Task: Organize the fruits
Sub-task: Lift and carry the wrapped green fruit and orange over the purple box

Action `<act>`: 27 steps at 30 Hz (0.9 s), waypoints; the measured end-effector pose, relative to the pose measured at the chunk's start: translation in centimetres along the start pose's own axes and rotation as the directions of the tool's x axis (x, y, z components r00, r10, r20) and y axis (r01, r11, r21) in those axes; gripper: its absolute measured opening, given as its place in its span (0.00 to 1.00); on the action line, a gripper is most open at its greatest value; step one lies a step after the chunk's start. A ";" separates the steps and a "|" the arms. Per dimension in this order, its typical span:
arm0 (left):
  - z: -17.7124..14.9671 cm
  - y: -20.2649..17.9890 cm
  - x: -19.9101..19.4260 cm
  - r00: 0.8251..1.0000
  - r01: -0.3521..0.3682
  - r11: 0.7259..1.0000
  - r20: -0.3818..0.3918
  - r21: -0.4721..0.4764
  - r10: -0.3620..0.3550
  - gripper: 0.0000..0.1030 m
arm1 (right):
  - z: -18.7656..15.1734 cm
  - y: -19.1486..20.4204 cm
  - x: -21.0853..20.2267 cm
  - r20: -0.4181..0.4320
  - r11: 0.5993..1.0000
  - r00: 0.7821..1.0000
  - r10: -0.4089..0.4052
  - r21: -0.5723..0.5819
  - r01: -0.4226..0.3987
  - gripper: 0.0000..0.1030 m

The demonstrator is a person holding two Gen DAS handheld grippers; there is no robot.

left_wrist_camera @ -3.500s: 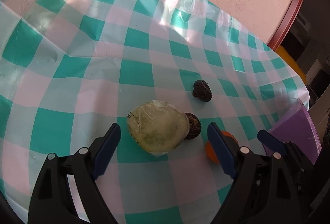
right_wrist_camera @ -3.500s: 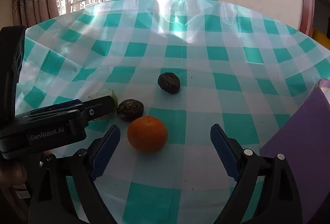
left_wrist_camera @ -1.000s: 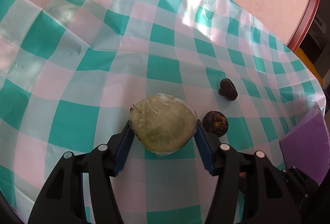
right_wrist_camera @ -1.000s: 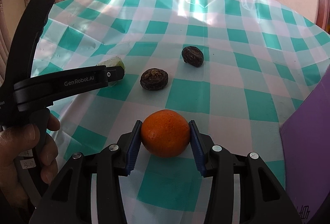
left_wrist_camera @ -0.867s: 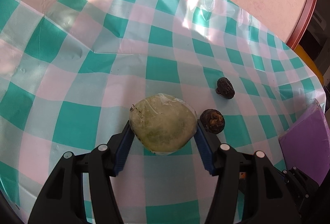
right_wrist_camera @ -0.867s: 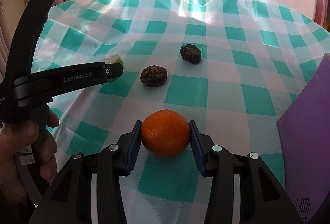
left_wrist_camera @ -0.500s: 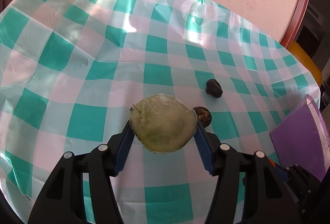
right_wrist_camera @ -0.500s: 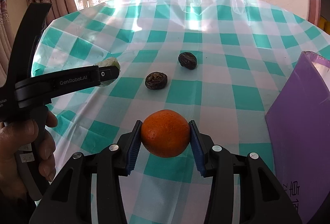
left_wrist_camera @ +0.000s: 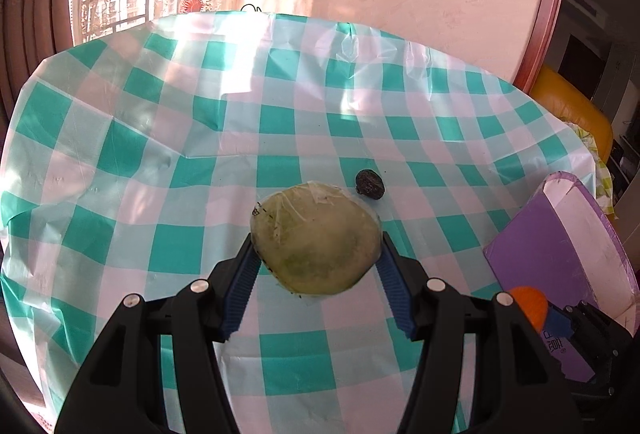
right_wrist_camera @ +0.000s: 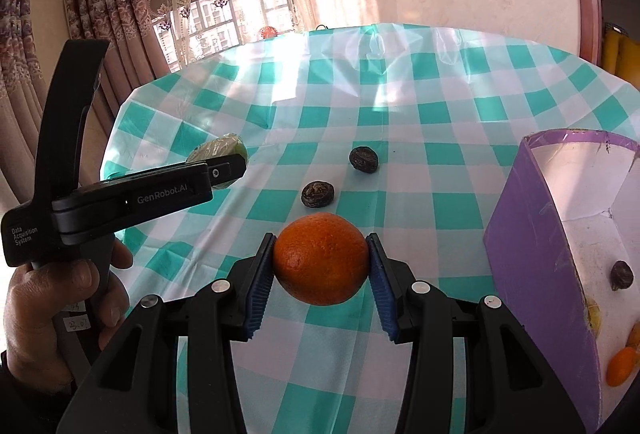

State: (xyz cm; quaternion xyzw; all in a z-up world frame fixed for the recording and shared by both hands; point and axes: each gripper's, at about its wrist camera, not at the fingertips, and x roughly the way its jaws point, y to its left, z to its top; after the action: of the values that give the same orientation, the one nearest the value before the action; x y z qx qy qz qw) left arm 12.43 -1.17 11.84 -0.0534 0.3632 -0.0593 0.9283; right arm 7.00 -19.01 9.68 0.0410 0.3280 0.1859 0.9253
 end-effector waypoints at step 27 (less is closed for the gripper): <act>0.0 -17.5 -6.6 0.985 0.134 0.937 0.055 0.323 -0.161 0.57 | -0.5 -8.2 -12.4 0.164 0.988 0.986 -0.045 0.150 0.020 0.43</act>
State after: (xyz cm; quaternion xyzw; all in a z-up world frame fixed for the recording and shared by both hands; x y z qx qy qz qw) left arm 6.41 -17.45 18.71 0.0676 0.3060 -0.1844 0.9316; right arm 0.43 -31.24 15.01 0.1197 0.2631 0.1418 0.9467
